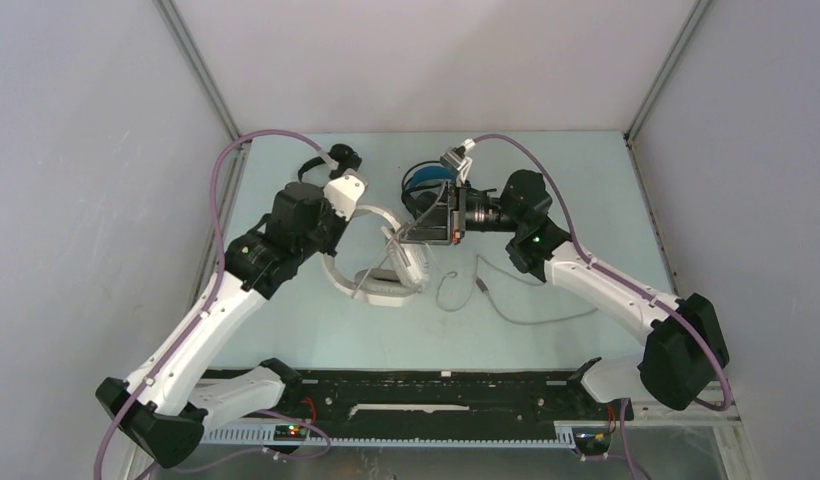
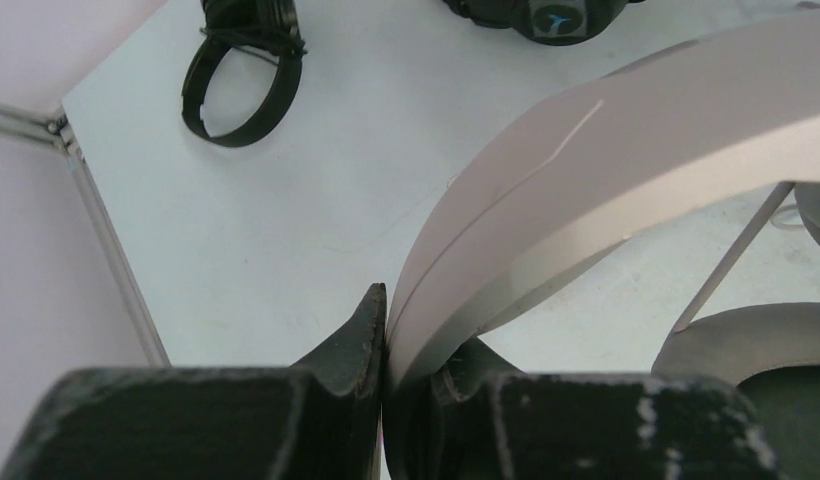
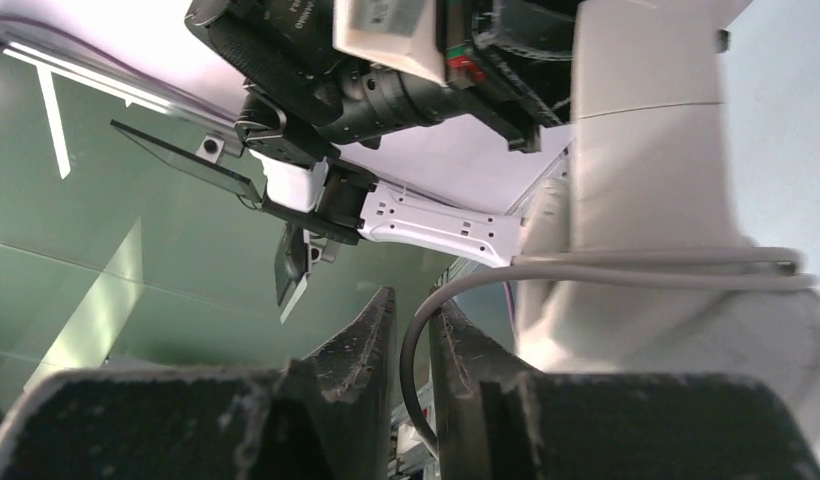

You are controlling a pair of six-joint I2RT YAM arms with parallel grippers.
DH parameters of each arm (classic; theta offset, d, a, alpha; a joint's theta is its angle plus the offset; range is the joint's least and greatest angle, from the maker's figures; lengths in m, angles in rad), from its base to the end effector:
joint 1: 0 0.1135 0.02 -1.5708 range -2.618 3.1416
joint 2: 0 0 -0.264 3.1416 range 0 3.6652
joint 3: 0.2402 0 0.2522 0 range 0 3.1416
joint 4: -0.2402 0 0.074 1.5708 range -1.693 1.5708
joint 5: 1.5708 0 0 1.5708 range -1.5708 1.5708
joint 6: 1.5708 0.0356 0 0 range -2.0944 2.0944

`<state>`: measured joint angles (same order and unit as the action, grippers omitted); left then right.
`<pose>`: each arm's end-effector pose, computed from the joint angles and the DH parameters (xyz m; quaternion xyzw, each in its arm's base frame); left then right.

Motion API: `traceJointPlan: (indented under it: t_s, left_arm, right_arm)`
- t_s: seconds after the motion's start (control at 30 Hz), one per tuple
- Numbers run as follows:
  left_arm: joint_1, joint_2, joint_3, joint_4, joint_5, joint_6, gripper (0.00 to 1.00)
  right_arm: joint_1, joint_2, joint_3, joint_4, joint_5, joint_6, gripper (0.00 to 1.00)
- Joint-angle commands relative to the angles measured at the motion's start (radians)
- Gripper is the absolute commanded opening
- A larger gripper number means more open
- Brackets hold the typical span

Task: Wrap the headphones
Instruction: Wrap the headphones cable around the headphones.

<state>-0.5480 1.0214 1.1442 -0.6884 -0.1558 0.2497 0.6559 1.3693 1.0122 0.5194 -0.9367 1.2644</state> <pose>0.1822 -0.1047 0.3697 0.3048 0.8197 -0.0039 0.4850 0.2294 0.2127 0.3581 -0.1551 0.6543 0.7247 0.1505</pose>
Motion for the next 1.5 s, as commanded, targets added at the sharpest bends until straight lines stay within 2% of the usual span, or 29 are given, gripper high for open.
traceJointPlan:
  t_s: [0.0, 0.57, 0.73, 0.83, 1.03, 1.17, 1.47]
  left_arm:
    - [-0.011, 0.014, 0.098, 0.009, -0.073, -0.122, 0.0]
    - [-0.027, 0.065, 0.187, -0.03, -0.296, -0.433, 0.0]
    - [-0.027, 0.066, 0.206, -0.046, -0.35, -0.531, 0.0]
    - [-0.027, 0.062, 0.207, -0.047, -0.363, -0.567, 0.0]
    - [-0.026, 0.024, 0.167, 0.003, -0.352, -0.576, 0.0]
    - [-0.027, 0.013, 0.149, 0.02, -0.346, -0.584, 0.0]
    - [-0.027, 0.018, 0.136, 0.02, -0.323, -0.599, 0.0]
  right_arm:
    - [0.023, 0.0, 0.084, 0.046, 0.012, -0.046, 0.21]
    - [0.052, 0.001, 0.096, -0.07, 0.087, -0.217, 0.2]
    - [0.098, 0.016, 0.171, -0.251, 0.128, -0.387, 0.2]
    - [0.12, 0.019, 0.181, -0.262, 0.162, -0.425, 0.19]
    - [0.167, 0.004, 0.189, -0.273, 0.267, -0.545, 0.12]
    - [0.174, 0.033, 0.209, -0.239, 0.293, -0.538, 0.05]
    - [0.233, 0.112, 0.319, -0.317, 0.311, -0.589, 0.05]
